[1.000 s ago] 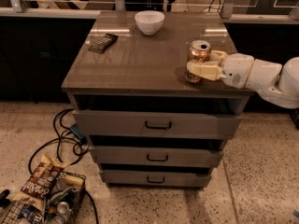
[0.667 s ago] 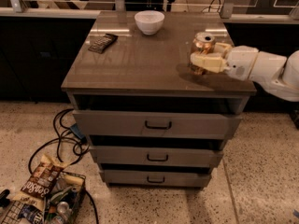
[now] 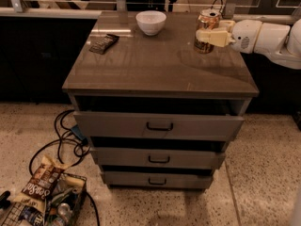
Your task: Place orange can into white bowl
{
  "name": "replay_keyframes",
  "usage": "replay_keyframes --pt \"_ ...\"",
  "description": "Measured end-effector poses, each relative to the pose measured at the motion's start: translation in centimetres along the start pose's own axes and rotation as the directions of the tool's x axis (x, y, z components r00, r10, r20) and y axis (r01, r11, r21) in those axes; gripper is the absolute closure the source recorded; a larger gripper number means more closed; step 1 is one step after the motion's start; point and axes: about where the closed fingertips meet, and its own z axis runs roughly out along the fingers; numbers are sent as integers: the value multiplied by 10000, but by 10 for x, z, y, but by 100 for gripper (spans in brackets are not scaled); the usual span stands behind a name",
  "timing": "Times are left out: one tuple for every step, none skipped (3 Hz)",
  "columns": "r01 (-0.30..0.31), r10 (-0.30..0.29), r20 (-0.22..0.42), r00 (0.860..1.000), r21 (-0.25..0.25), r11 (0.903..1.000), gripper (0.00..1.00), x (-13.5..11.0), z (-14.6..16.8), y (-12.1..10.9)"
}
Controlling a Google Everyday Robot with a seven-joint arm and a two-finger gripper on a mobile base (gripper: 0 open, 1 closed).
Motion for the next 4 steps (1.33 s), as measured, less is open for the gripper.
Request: replay_keyframes --pt "-543 534 -510 9973 -153 9984 100 0 35 -24" --pt "-827 823 -581 9949 -47 9966 100 -17 76 -41" --pt "-466 469 -46 9989 554 9974 100 -70 96 -52" --pt "-99 65 312 9995 1104 9938 100 -112 111 -54"
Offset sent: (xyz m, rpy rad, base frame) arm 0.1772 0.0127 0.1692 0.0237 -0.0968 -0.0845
